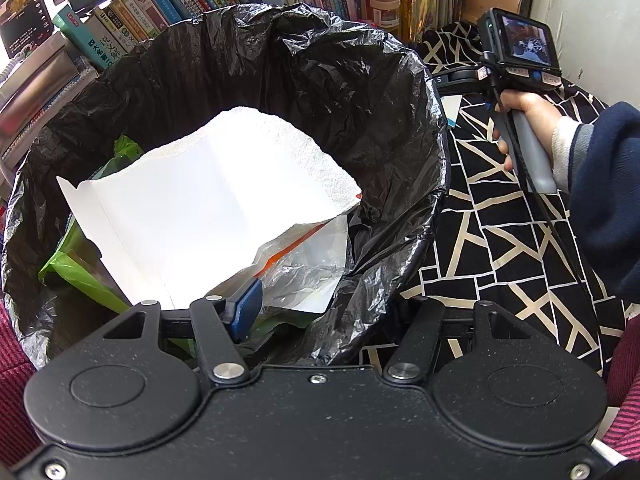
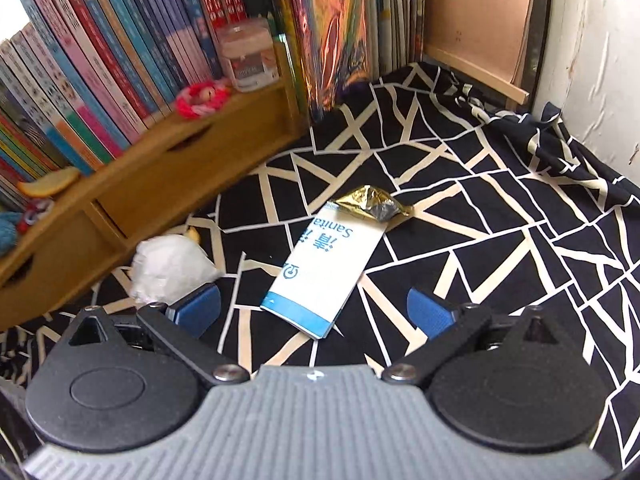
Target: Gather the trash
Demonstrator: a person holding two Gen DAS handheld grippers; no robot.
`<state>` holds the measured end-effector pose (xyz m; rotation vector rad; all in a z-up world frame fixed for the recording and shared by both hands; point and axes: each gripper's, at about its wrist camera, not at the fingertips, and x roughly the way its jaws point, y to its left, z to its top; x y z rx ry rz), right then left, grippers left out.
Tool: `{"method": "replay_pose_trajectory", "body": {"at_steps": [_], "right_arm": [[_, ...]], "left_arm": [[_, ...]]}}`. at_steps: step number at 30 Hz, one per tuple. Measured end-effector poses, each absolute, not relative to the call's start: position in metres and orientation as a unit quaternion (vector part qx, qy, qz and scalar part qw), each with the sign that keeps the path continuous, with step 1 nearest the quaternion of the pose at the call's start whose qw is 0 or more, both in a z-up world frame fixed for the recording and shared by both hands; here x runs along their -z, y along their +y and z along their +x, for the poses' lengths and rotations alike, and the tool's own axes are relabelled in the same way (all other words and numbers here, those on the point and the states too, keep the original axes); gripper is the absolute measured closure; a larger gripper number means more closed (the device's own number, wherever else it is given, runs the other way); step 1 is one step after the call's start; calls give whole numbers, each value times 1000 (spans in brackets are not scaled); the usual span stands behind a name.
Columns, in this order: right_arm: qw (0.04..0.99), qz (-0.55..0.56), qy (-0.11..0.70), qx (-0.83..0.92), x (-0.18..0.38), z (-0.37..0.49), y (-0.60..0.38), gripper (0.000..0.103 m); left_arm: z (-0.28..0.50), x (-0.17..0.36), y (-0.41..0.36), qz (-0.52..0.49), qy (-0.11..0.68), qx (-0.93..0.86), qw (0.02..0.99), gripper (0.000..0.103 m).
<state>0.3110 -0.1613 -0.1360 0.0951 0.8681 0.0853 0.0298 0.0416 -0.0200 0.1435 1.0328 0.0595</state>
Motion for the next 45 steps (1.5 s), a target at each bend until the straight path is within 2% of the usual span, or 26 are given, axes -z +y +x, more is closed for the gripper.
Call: {"method": "replay_pose_trajectory", "body": {"at_steps": [9, 12, 14, 15, 17, 18, 20, 22, 25, 32, 34, 41, 42, 43, 44, 45], "right_arm": [[888, 18, 459, 12, 178, 348, -139, 3], [893, -10, 450, 14, 183, 348, -129, 3], [894, -2, 448, 9, 183, 347, -131, 8], [895, -2, 447, 7, 183, 345, -131, 12], [899, -5, 439, 1, 180, 341, -131, 25], [900, -7, 436, 0, 178, 339, -130, 35], [900, -5, 436, -6, 175, 335, -130, 46], [899, -4, 437, -9, 172, 331, -132, 63], [897, 4, 441, -14, 165, 325, -135, 73], [908, 5, 416, -50, 120, 306, -139, 77], [912, 5, 405, -64, 101, 298, -138, 96], [925, -15, 359, -127, 36, 263, -131, 96], [924, -15, 357, -136, 32, 261, -131, 93], [923, -14, 359, -140, 32, 261, -131, 82], [923, -10, 361, -137, 34, 262, -132, 77], [920, -4, 368, -133, 40, 266, -133, 61]], "left_arm": [[34, 22, 42, 70, 499, -30, 863, 44], [36, 23, 42, 69, 501, -29, 862, 44], [36, 23, 43, 69, 501, -29, 862, 44], [36, 23, 43, 69, 501, -29, 862, 44], [37, 23, 43, 70, 501, -29, 862, 44], [37, 23, 43, 70, 501, -29, 862, 44], [37, 24, 44, 70, 501, -29, 862, 44], [37, 24, 43, 70, 501, -29, 862, 44], [37, 24, 43, 71, 500, -29, 863, 44], [36, 24, 44, 68, 499, -27, 863, 44], [36, 24, 45, 67, 500, -27, 863, 44], [36, 23, 49, 61, 502, -26, 863, 44], [36, 23, 49, 61, 501, -27, 863, 44], [36, 23, 49, 63, 501, -26, 863, 44], [36, 23, 48, 65, 500, -26, 863, 44], [36, 23, 47, 65, 500, -26, 863, 44]]}}
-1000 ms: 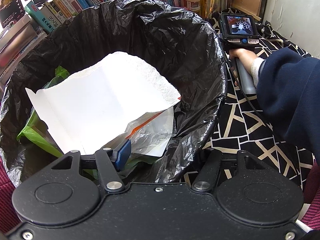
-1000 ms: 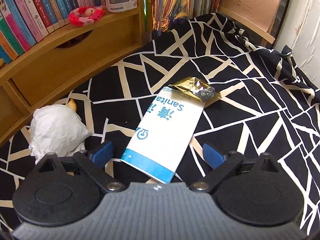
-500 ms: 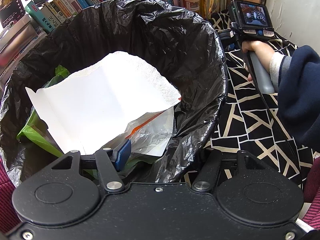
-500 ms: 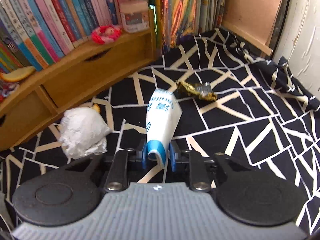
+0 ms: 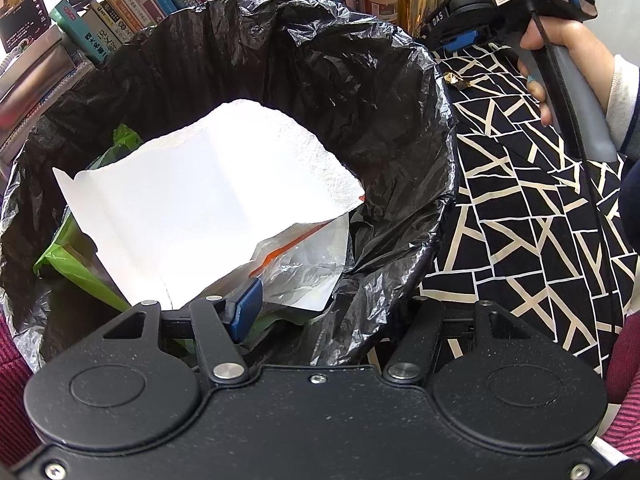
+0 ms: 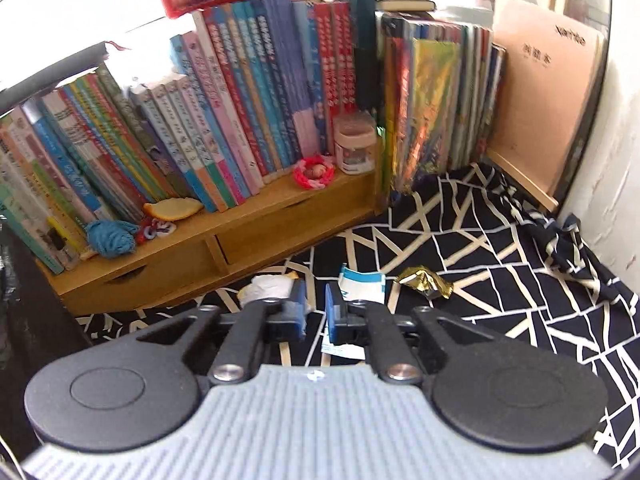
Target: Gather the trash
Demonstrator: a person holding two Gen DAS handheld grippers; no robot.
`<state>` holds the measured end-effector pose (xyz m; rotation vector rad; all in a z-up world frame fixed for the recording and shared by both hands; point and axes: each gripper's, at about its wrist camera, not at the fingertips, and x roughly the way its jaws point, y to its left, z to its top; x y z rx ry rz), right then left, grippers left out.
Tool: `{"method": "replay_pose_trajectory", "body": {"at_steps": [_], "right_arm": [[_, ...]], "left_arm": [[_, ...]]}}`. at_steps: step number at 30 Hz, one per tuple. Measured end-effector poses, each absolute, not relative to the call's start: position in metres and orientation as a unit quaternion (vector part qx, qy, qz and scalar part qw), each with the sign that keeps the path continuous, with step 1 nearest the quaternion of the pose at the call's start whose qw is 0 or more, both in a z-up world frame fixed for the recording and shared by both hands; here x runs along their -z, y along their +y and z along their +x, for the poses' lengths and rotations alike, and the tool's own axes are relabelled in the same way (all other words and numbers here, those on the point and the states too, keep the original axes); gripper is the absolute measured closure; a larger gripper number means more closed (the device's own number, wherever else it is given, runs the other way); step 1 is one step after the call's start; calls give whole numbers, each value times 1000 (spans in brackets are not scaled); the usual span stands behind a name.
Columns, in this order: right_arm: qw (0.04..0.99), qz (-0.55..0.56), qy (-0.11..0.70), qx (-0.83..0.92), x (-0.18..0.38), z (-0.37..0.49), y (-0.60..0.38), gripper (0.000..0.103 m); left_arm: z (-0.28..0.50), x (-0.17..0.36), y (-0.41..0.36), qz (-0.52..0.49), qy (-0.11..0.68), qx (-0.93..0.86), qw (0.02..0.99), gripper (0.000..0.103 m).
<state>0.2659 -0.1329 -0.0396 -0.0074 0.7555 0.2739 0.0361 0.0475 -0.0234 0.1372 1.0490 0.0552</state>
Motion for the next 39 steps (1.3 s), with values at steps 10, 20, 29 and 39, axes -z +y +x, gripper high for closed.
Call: {"method": "replay_pose_trajectory", "body": {"at_steps": [10, 20, 29, 39], "right_arm": [[894, 48, 441, -71, 136, 313, -139, 25], [903, -6, 428, -28, 180, 336, -119, 11], [905, -22, 423, -38, 187, 336, -112, 0], [902, -27, 429, -42, 189, 339, -113, 0]], "left_arm": [[35, 23, 46, 67, 500, -27, 863, 44], [36, 23, 48, 62, 501, -26, 863, 44], [36, 22, 49, 61, 502, -26, 862, 44], [36, 22, 49, 60, 502, -26, 862, 44]]}}
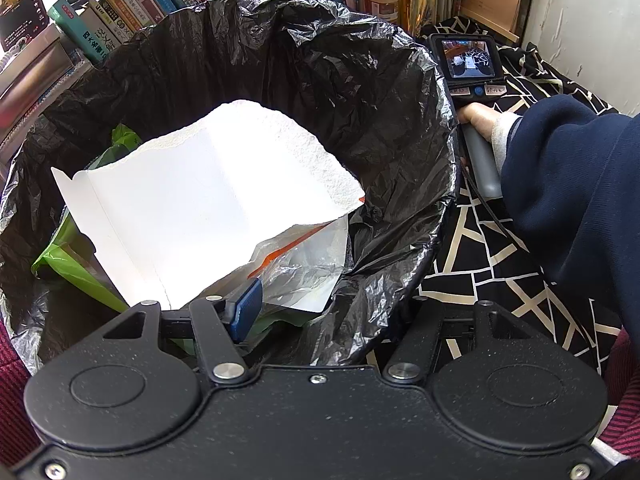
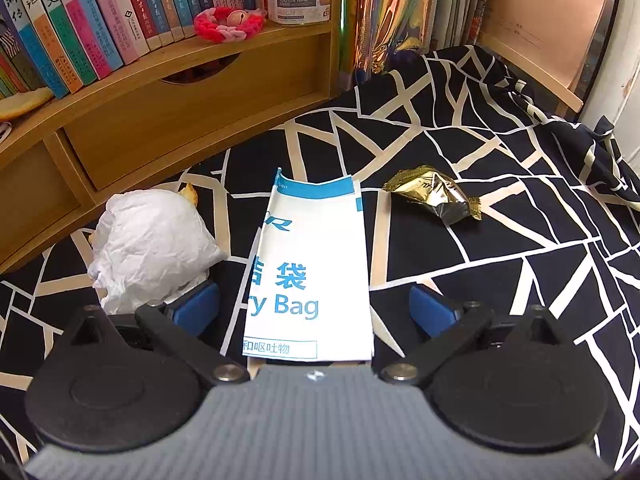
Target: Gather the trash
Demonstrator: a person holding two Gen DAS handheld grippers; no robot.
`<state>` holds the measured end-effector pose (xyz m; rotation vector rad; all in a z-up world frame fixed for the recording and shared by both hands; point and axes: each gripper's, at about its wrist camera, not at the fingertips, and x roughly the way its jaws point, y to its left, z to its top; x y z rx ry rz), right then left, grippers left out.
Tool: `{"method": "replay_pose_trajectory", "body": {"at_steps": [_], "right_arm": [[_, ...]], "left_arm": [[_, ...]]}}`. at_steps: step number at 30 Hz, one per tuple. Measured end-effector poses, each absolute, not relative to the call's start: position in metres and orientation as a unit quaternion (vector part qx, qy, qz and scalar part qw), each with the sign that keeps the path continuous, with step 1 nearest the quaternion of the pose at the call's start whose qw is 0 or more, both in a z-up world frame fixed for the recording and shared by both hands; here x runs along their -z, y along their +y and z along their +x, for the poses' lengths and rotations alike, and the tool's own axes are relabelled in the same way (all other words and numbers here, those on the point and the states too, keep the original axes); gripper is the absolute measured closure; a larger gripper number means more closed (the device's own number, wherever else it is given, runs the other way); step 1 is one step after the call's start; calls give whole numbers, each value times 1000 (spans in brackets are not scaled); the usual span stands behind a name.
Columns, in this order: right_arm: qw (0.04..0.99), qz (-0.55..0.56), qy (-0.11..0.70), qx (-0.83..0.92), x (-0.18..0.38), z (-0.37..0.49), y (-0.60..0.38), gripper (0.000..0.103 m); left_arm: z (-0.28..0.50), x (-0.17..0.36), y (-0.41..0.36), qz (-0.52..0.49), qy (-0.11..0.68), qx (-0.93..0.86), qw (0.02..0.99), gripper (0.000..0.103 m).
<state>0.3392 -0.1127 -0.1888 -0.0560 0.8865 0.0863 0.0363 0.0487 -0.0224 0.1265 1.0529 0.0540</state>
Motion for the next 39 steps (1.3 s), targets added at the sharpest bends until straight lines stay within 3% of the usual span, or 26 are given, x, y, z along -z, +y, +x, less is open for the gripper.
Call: {"method": "replay_pose_trajectory", "body": {"at_steps": [11, 14, 15, 17, 19, 31, 39], "right_arm": [[890, -34, 454, -37, 185, 339, -112, 1], [892, -36, 448, -52, 179, 333, -110, 27], [892, -39, 446, -55, 176, 330, -109, 41], [893, -41, 445, -57, 169, 326, -108, 47], [896, -35, 437, -70, 159, 321, -110, 69], [906, -20, 391, -162, 49, 263, -125, 73], [894, 79, 299, -324, -34, 202, -120, 73]], "left_arm": [[36, 22, 49, 61, 502, -26, 862, 44], [36, 22, 49, 61, 502, -26, 862, 44], [36, 22, 49, 62, 502, -26, 862, 44], [36, 23, 49, 63, 502, -26, 862, 44], [36, 23, 48, 64, 502, -27, 862, 44], [37, 23, 49, 60, 503, -29, 862, 44], [37, 23, 48, 62, 502, -30, 862, 44]]}}
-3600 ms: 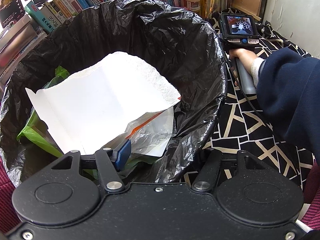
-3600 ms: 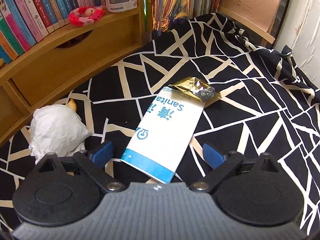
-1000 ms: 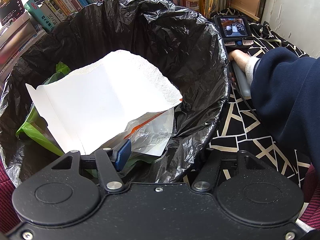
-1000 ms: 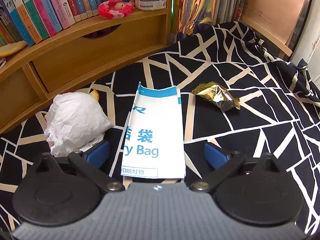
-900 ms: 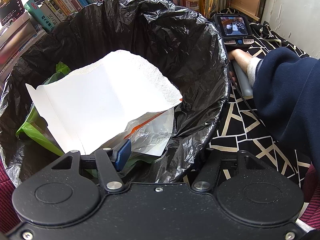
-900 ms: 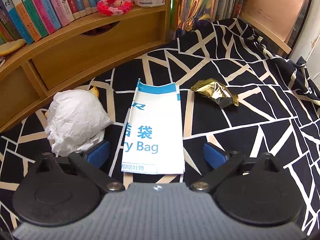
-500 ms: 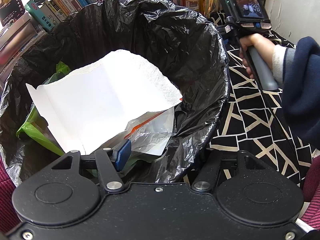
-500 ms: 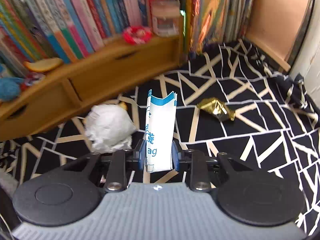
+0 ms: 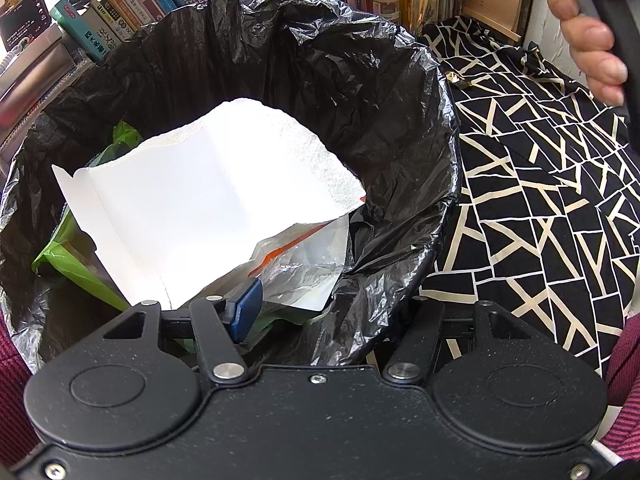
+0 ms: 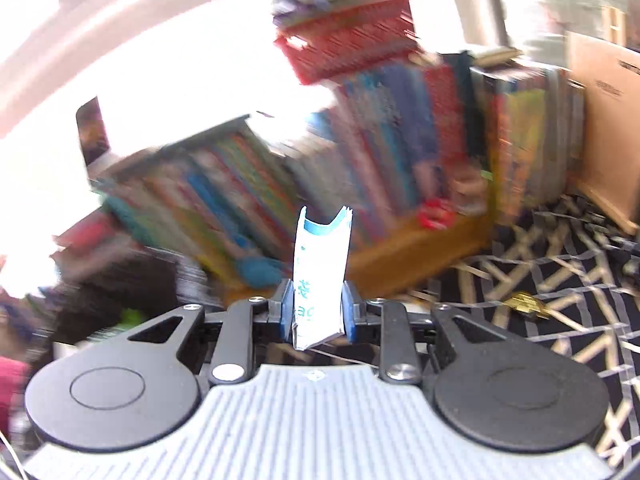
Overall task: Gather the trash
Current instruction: 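Carry the paper packet into the black bag and open the right gripper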
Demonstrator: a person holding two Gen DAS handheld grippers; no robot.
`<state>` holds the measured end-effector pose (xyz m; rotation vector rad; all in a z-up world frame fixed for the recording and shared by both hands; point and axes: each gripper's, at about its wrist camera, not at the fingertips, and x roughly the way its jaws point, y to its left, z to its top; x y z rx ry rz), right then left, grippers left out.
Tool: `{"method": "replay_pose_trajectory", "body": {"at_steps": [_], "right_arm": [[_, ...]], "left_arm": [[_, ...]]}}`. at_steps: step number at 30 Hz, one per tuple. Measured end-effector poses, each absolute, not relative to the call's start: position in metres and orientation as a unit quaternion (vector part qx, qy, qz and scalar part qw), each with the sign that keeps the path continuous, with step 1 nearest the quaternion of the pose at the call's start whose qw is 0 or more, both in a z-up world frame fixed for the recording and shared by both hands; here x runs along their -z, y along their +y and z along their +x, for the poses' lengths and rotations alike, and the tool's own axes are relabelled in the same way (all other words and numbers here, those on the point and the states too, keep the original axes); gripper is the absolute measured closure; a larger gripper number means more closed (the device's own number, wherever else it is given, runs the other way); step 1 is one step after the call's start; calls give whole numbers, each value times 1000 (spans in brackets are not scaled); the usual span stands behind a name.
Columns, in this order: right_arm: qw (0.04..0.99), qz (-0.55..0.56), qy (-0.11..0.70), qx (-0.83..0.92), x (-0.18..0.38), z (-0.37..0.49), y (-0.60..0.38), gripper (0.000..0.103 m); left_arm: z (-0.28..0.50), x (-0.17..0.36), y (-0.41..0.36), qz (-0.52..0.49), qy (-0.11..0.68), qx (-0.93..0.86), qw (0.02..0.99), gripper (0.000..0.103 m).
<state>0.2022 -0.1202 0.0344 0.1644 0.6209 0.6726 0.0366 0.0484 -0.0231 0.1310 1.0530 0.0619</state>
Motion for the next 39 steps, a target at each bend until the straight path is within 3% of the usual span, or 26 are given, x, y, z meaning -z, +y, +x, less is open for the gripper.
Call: {"method": "replay_pose_trajectory", "body": {"at_steps": [8, 21, 26, 31, 39], "right_arm": [[845, 40, 278, -454, -46, 161, -73, 67], [836, -15, 279, -472, -35, 141, -56, 51], [833, -22, 279, -476, -34, 140, -54, 50], [833, -25, 281, -476, -33, 140, -53, 40], [834, -30, 283, -472, -31, 141, -52, 38]], "left_arm": [[36, 23, 49, 63, 501, -28, 863, 44], [36, 23, 48, 63, 501, -29, 863, 44], [36, 23, 49, 62, 501, -29, 863, 44], [36, 23, 48, 62, 501, -29, 863, 44], [36, 23, 48, 61, 502, -29, 862, 44]]}}
